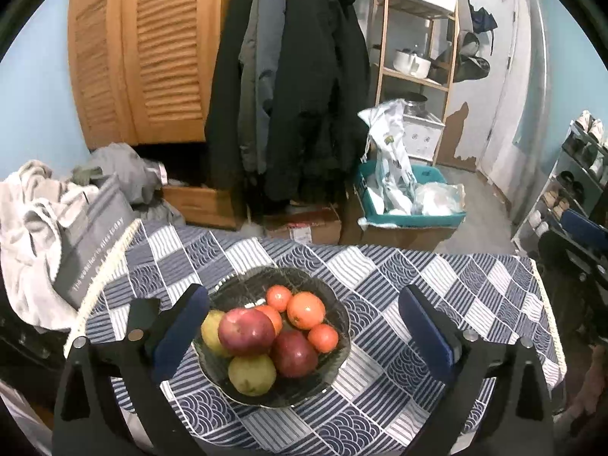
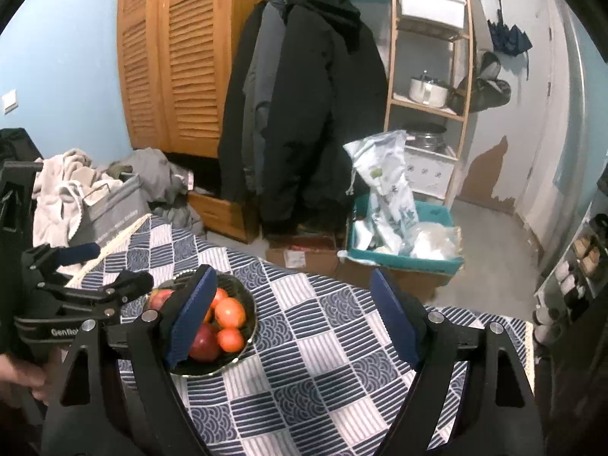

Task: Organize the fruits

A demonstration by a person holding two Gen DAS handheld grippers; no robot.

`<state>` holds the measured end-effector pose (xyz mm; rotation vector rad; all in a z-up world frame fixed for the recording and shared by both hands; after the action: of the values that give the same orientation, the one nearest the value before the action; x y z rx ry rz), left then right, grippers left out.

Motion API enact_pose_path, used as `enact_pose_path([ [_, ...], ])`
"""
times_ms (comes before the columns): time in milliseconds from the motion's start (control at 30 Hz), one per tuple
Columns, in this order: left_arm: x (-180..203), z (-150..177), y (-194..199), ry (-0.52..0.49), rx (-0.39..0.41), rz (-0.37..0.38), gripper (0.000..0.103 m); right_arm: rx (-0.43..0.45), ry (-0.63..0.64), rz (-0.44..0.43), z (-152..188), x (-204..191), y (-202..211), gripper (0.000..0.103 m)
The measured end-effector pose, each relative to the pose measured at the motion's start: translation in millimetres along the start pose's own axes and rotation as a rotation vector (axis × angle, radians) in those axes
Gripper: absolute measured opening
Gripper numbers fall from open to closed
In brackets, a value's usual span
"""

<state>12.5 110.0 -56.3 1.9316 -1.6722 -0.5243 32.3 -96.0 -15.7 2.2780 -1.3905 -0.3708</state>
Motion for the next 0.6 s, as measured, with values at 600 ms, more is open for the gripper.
enact_pose_path([
  [600, 27.9, -21.8, 35.2, -0.027, 0.096, 0.017, 0.102, 0.008, -0.031, 0.101, 20.1, 52.0, 17.6, 0.082],
])
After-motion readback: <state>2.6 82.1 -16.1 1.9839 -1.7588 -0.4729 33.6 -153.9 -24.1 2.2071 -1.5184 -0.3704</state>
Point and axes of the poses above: each gripper's, at about its wrist camera, not at the fingertips, and y roughly against the way its jaws point, x to its right, z to its underside, the point moved 4 cm from there along -y, roughly the way its jaws point, and after that the axes turned 4 degrees about x, right-handed, at the moved point
